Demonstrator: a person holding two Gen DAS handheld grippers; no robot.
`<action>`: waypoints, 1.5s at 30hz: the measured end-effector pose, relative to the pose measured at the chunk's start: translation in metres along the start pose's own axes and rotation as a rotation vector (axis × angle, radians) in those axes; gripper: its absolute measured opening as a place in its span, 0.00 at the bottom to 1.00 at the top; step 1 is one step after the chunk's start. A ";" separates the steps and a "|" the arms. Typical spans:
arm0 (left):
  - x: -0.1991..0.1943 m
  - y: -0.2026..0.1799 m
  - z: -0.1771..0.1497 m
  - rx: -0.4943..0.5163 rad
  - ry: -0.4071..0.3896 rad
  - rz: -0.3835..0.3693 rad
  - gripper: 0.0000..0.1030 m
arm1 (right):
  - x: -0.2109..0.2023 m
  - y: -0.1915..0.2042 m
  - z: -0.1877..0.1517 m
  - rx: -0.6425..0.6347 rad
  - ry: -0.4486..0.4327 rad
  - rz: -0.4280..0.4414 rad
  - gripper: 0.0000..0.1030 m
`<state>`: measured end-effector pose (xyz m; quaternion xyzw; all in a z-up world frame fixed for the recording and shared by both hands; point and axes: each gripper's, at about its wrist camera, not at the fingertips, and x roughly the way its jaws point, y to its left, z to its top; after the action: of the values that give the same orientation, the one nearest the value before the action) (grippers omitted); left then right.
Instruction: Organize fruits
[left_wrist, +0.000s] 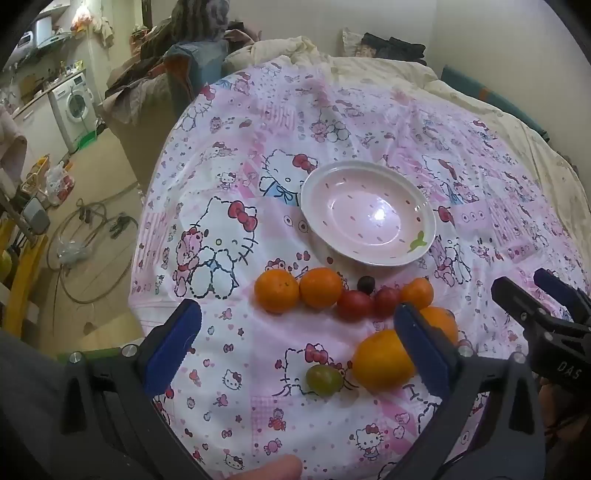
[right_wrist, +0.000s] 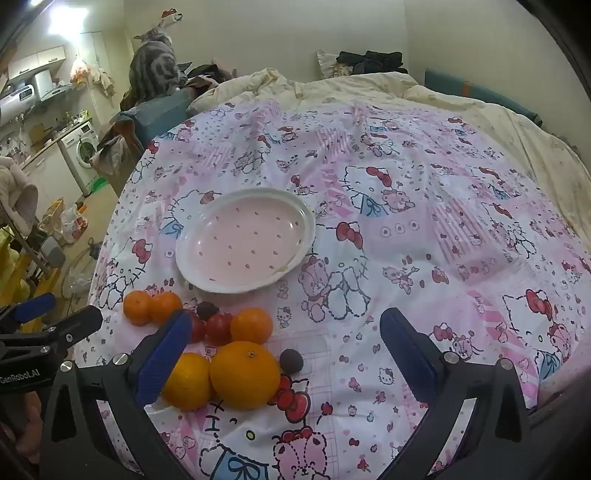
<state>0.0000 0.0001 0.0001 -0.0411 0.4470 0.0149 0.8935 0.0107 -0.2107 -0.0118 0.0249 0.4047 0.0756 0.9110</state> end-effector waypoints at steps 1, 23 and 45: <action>0.000 0.000 0.000 0.004 0.004 0.006 1.00 | 0.000 0.000 0.000 -0.003 -0.005 -0.001 1.00; 0.000 0.003 0.003 -0.001 0.002 0.003 1.00 | -0.003 -0.004 0.003 0.022 -0.017 0.011 1.00; -0.001 0.004 0.002 -0.003 0.002 0.000 1.00 | -0.003 -0.003 0.002 0.029 -0.016 0.018 1.00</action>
<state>0.0012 0.0045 0.0020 -0.0428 0.4477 0.0155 0.8930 0.0106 -0.2145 -0.0087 0.0425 0.3984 0.0778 0.9129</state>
